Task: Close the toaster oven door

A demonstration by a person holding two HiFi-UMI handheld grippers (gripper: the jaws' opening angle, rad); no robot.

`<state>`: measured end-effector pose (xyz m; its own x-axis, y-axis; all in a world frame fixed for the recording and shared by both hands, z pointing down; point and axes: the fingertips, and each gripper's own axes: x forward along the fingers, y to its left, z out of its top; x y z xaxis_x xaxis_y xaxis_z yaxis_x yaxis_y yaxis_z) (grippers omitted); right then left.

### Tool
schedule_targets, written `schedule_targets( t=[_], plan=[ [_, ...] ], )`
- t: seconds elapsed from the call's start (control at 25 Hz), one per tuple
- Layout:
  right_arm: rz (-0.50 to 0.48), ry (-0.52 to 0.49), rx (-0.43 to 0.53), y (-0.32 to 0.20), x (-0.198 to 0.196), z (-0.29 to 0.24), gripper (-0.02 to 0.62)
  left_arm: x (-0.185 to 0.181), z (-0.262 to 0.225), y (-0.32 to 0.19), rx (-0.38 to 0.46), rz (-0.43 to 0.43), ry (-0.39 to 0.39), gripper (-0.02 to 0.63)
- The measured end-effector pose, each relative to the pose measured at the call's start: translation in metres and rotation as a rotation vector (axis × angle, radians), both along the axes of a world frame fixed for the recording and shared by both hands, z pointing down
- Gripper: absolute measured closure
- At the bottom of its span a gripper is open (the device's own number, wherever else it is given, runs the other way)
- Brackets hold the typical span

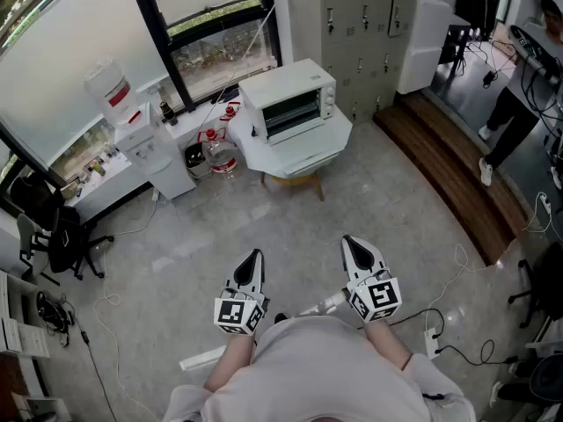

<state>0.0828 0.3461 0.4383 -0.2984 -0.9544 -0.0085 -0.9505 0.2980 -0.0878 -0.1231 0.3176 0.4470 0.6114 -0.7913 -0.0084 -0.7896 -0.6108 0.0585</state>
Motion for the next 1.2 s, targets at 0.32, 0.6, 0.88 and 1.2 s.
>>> schedule_targets(
  t=[0.32,0.6,0.88,1.2],
  plan=[
    [-0.016,0.004,0.001,0.002,0.005,-0.001,0.591,0.010,0.000,0.006,0.002,-0.006,0.001,0.586],
    [-0.040,0.022,-0.002,0.002,0.006,0.001,0.589,0.007,0.004,0.010,-0.002,-0.050,0.008,0.586],
    [-0.054,0.043,-0.006,0.001,0.008,0.001,0.588,0.007,0.006,0.012,-0.004,-0.078,0.006,0.586],
    [-0.057,0.038,0.000,-0.011,0.013,-0.005,0.588,0.012,-0.002,0.006,0.012,-0.077,-0.002,0.586]
  ],
)
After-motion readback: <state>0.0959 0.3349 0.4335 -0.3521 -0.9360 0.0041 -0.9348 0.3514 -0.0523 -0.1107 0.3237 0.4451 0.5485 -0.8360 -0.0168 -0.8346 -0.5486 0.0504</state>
